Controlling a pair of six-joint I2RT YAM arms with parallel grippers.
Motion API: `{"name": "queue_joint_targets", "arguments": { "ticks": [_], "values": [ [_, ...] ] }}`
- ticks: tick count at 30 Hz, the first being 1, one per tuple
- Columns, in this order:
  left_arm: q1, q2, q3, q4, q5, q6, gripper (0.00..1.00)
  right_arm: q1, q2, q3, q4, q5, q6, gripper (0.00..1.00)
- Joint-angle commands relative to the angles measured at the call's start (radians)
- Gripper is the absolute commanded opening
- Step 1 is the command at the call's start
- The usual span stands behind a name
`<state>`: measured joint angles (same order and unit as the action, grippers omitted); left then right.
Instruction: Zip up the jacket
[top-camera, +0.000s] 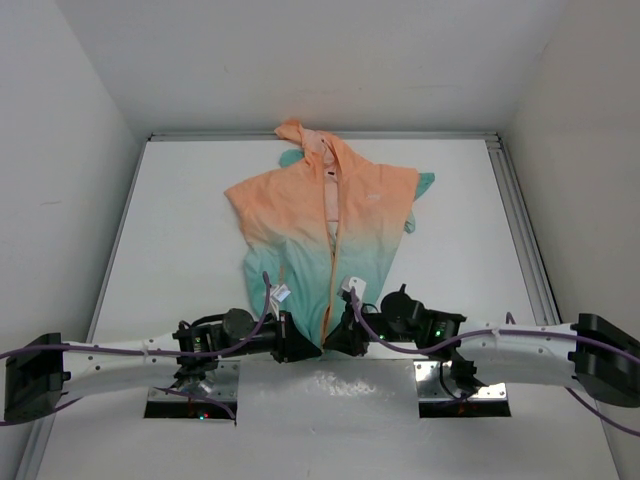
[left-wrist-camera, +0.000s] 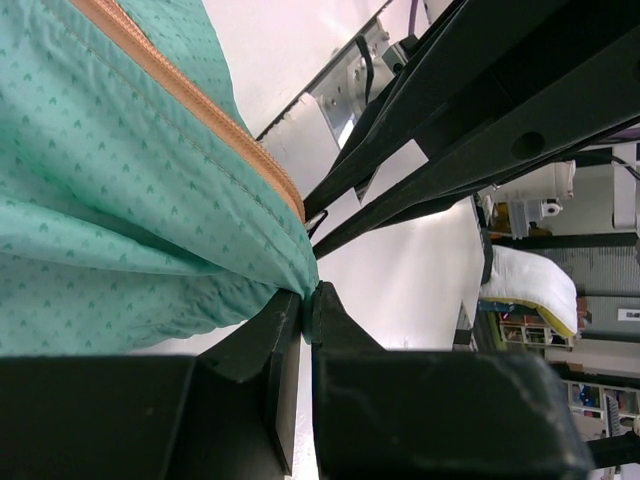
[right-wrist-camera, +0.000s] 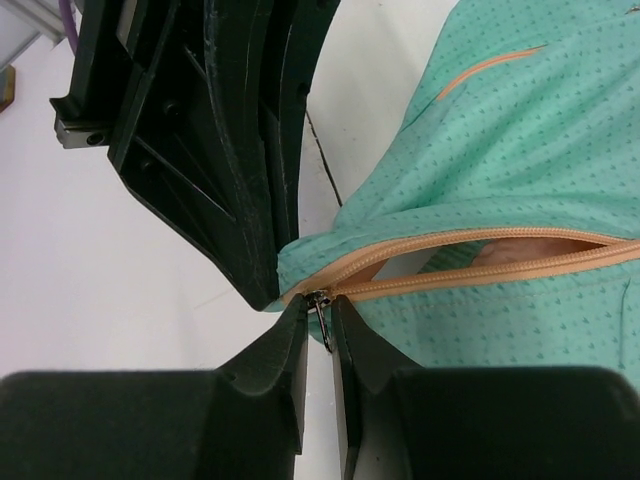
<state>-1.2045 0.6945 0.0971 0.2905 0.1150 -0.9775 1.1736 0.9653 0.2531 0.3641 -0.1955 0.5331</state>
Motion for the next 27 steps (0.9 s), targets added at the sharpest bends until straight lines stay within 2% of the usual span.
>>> {"name": "queue_joint_targets", "arguments": {
  "ticks": [1,6,10,22,27],
  "values": [
    [0.002,-0.004,0.029,0.044,0.029,0.009,0.00,-0.003,0.012,0.051,0.013,0.028,-0.007,0.14],
    [0.002,-0.020,0.024,0.038,0.017,0.003,0.00,-0.003,0.026,0.067,-0.014,0.022,-0.009,0.15],
    [0.002,-0.029,0.018,0.033,0.014,0.002,0.00,-0.003,0.032,0.069,-0.033,0.024,-0.012,0.21],
    [0.002,-0.035,0.020,0.022,0.002,0.002,0.00,-0.003,0.016,0.048,-0.034,0.015,0.004,0.19],
    [0.002,-0.032,0.021,0.018,0.005,0.004,0.00,-0.003,0.012,0.040,-0.031,0.010,0.008,0.24]
  ]
}}
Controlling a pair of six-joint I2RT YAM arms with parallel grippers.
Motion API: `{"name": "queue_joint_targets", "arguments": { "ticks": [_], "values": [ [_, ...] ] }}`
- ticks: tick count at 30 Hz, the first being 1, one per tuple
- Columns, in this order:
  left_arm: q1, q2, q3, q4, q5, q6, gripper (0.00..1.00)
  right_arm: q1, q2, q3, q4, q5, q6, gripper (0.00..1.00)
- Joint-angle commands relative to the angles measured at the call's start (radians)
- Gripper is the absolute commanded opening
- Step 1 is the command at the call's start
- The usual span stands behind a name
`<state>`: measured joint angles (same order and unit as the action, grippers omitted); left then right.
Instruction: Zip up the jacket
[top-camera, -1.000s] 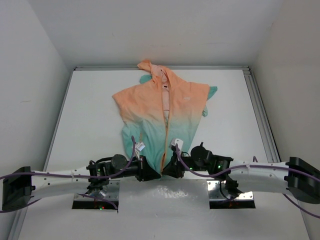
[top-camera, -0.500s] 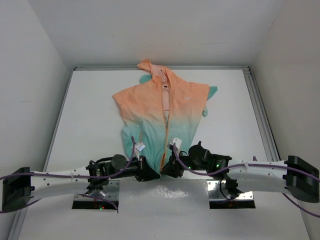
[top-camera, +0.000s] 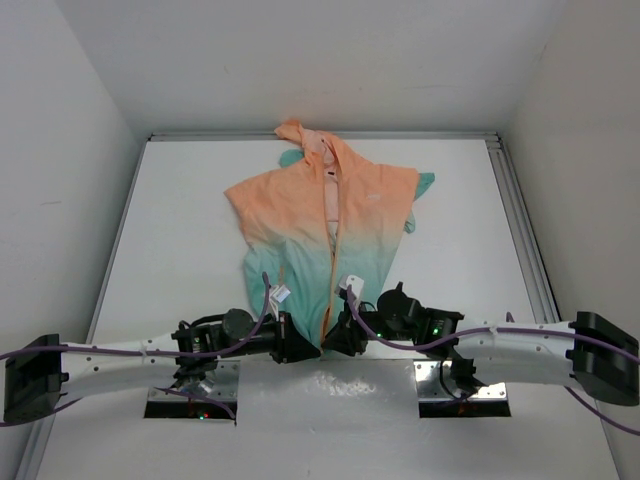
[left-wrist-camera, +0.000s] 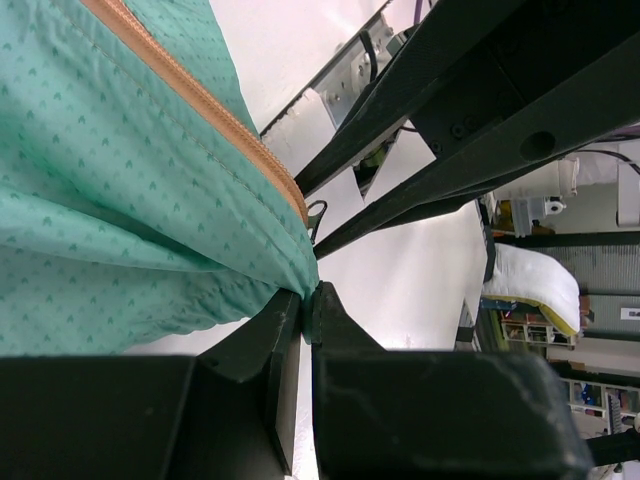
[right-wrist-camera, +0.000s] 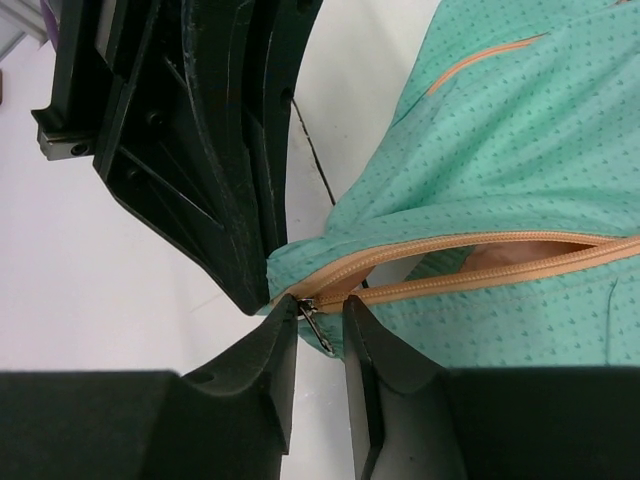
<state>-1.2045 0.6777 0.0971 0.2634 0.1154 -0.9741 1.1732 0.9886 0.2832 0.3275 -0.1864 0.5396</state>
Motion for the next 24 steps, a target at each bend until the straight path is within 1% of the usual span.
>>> {"name": "queue_joint_targets", "arguments": {
  "ticks": [1,6,11,13,18,24],
  "values": [
    [0.002,-0.017,0.018,0.051,0.001,-0.001,0.00,-0.003,-0.016,0.008,0.002,-0.001,0.003,0.25],
    [0.002,-0.017,0.018,0.046,0.000,0.000,0.00,-0.003,-0.024,0.007,-0.002,0.001,0.002,0.26],
    [0.002,-0.018,0.024,0.040,-0.003,0.003,0.00,-0.004,-0.015,0.010,-0.013,0.001,0.000,0.24],
    [0.002,-0.018,0.016,0.048,-0.006,-0.002,0.00,-0.003,-0.015,0.007,-0.007,0.001,0.002,0.22],
    [0.002,-0.013,0.024,0.037,-0.011,0.003,0.00,-0.003,-0.016,0.013,-0.024,0.007,-0.001,0.19],
    [0.002,-0.007,0.030,0.037,-0.011,0.009,0.00,-0.003,-0.024,0.011,-0.033,0.011,0.000,0.19]
  ]
}}
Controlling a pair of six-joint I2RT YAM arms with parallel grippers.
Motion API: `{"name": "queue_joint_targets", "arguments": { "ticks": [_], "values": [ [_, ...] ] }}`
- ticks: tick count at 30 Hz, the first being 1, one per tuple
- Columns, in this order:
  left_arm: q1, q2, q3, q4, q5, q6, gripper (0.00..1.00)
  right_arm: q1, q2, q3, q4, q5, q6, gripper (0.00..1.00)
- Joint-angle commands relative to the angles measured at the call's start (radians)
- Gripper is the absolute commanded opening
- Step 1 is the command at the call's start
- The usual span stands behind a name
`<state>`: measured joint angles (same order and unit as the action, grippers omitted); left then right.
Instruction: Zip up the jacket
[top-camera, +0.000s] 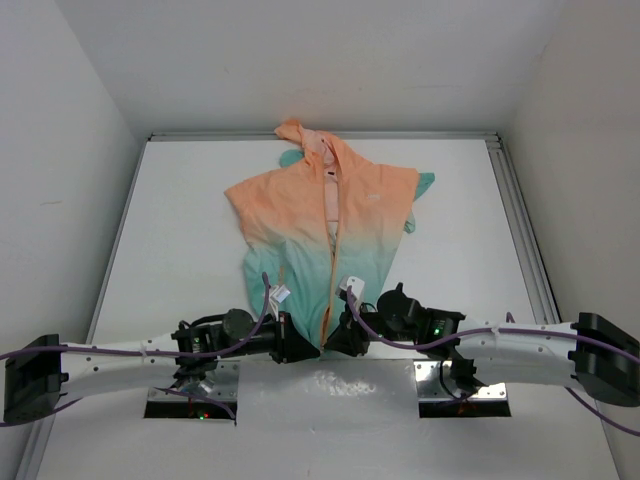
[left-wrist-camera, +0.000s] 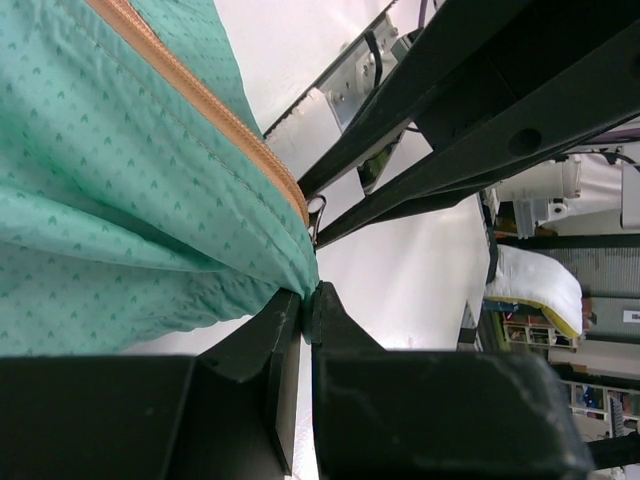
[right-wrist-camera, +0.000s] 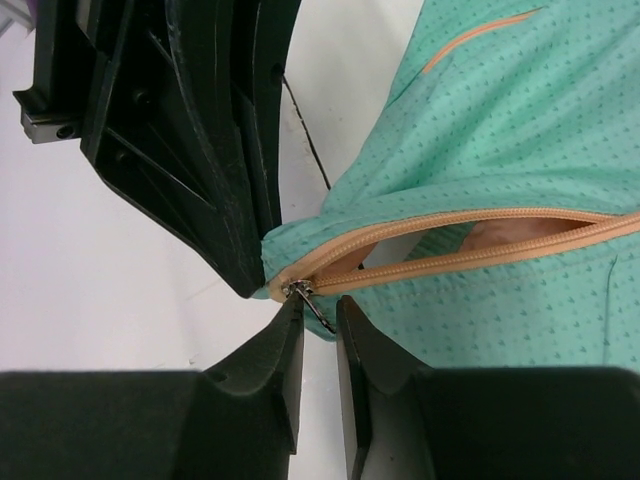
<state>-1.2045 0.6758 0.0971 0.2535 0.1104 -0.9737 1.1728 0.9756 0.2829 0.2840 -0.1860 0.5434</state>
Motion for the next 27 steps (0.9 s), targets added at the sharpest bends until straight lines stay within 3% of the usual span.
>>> {"name": "queue_joint_targets", "arguments": {
  "ticks": [1,10,17,27],
  "values": [
    [0.002,-0.005,0.033,0.046,-0.006,0.010,0.00,-0.002,-0.011,0.010,0.012,0.011,-0.003,0.22],
    [0.002,0.004,0.032,0.049,0.005,0.012,0.00,-0.002,0.011,0.028,0.024,-0.001,-0.006,0.16],
    [0.002,-0.002,0.021,0.059,0.005,0.009,0.00,-0.002,0.009,0.027,0.035,0.011,-0.002,0.00],
    [0.000,0.004,0.047,-0.022,-0.009,0.049,0.00,-0.004,-0.029,0.032,0.002,0.183,0.020,0.00]
  ]
}}
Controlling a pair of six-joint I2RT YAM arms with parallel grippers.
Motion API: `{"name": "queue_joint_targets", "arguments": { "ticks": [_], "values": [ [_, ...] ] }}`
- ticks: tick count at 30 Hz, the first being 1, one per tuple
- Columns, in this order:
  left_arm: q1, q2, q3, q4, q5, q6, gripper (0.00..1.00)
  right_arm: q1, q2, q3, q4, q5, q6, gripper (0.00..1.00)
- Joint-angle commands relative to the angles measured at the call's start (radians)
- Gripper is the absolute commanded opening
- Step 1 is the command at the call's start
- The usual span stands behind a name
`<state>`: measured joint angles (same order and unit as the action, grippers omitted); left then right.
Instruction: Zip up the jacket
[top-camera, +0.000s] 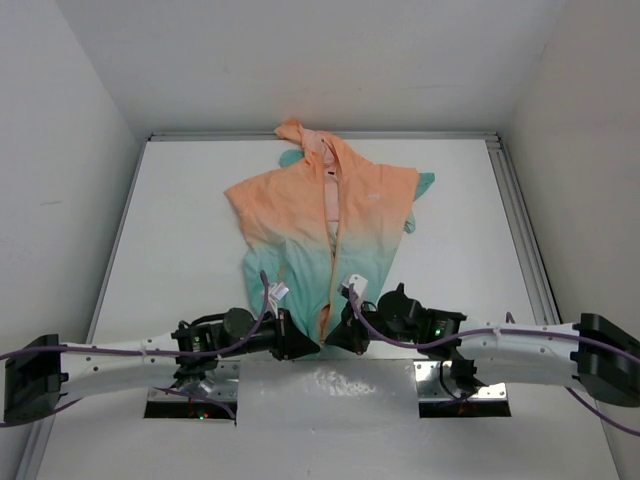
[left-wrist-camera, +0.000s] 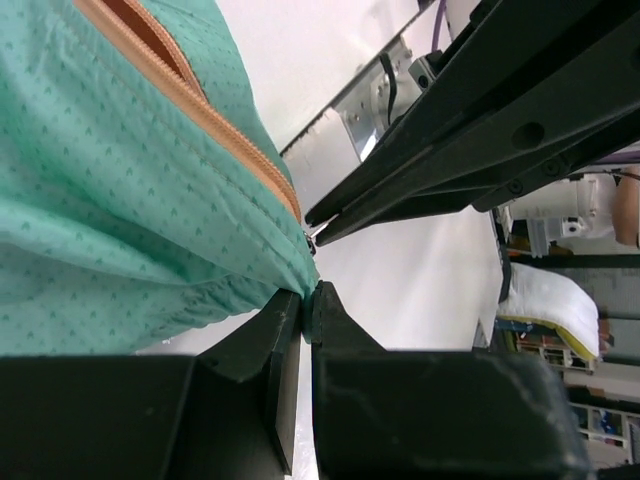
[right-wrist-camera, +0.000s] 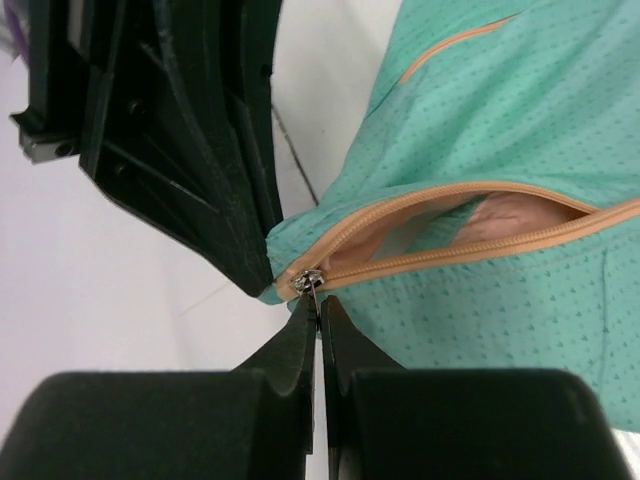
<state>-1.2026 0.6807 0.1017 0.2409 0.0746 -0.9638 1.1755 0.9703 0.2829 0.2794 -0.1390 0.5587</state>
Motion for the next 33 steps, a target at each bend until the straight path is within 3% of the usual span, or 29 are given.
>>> {"name": "queue_joint_targets", "arguments": {
  "ticks": [1,6,12,18,24,29,33],
  "values": [
    [-0.002,-0.003,0.041,-0.014,0.024,0.040,0.00,-0.005,-0.030,0.038,-0.003,0.189,0.009,0.00],
    [-0.002,0.019,0.093,-0.120,-0.001,0.105,0.00,-0.007,-0.002,0.096,-0.110,0.297,-0.011,0.00],
    [-0.003,0.094,0.167,-0.163,0.079,0.197,0.00,-0.005,0.085,0.231,-0.258,0.409,-0.033,0.00],
    [-0.006,0.086,0.142,-0.153,0.113,0.198,0.00,-0.007,0.103,0.278,-0.301,0.564,-0.023,0.00],
    [-0.006,0.037,0.128,-0.150,0.131,0.200,0.00,-0.060,0.126,0.370,-0.338,0.616,-0.081,0.00],
    [-0.006,-0.068,0.154,-0.218,0.047,0.197,0.00,-0.154,0.157,0.432,-0.327,0.730,-0.129,0.00],
    [-0.006,-0.226,0.257,-0.412,-0.157,0.204,0.00,-0.328,0.168,0.533,-0.289,0.766,-0.160,0.00]
  ]
}}
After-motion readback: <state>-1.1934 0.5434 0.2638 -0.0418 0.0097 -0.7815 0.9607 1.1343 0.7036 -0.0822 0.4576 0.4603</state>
